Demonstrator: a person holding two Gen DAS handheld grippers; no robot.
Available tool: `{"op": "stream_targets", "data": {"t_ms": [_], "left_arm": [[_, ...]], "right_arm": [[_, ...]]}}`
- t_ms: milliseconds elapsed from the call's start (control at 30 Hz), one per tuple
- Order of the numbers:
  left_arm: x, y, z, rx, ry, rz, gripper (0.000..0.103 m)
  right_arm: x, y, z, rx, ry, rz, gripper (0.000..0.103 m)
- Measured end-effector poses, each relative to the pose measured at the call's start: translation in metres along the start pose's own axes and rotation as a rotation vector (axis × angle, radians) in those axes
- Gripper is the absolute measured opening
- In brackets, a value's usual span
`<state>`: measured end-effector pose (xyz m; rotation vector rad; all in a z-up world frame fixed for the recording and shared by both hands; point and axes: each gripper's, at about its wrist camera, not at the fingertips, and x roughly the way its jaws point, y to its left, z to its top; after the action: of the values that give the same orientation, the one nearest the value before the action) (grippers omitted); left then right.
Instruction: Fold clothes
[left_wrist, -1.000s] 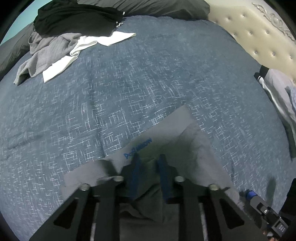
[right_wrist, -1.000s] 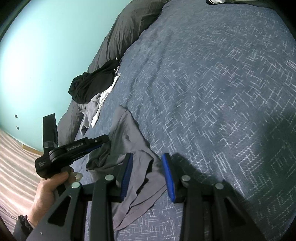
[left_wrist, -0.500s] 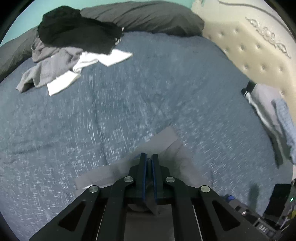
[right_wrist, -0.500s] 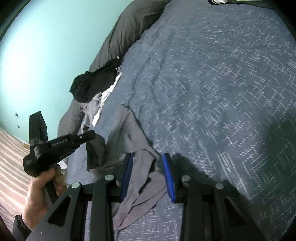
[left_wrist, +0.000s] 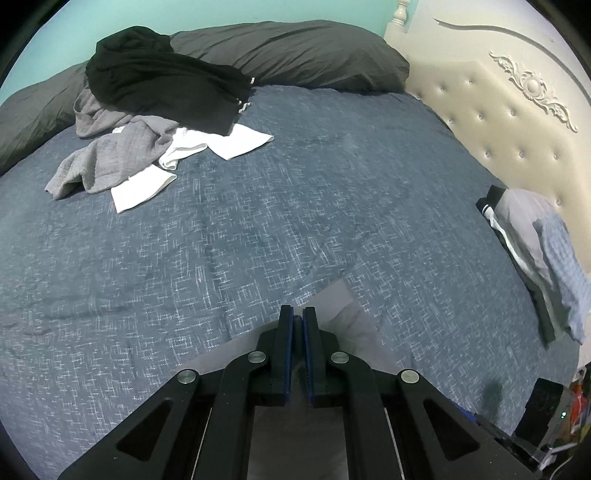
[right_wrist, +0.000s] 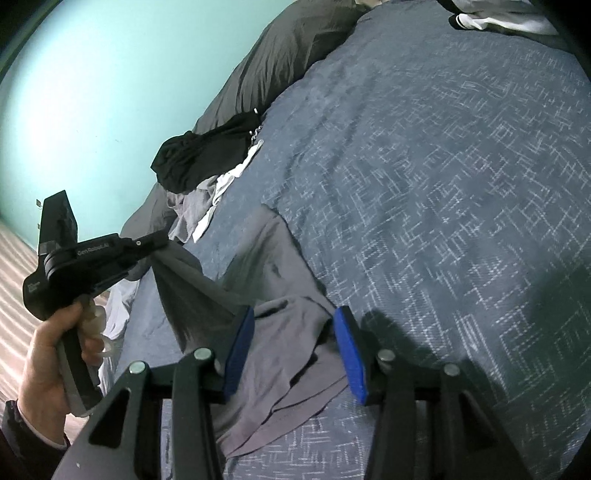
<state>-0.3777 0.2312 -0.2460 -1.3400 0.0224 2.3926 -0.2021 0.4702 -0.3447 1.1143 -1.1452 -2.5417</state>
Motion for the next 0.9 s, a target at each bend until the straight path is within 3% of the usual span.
{"op": "stream_targets", "data": {"t_ms": [367,633,733,900], "left_arm": [[-0.002,0.004,0.000,0.001,-0.003,-0.015,0.005],[-0.002,0.005,-0.001,0.012,-0.001,-0.026,0.005],[-0.002,0.006,-0.001,0.011,-0.001,-0.027,0.005],[-0.002,0.010,0.001,0.010,0.000,-0.027,0.005]], "right_arm": [[0.018,0.015,-0.006,-0.069,0.054,-0.067,0.043],[0.025,0.011,-0.007,-0.034,0.062,-0.103,0.037],[0.029,0.009,-0.005,-0.026,0.067,-0.102,0.031],[0.034,0.007,-0.002,-0.027,0.067,-0.120,0.009]]}}
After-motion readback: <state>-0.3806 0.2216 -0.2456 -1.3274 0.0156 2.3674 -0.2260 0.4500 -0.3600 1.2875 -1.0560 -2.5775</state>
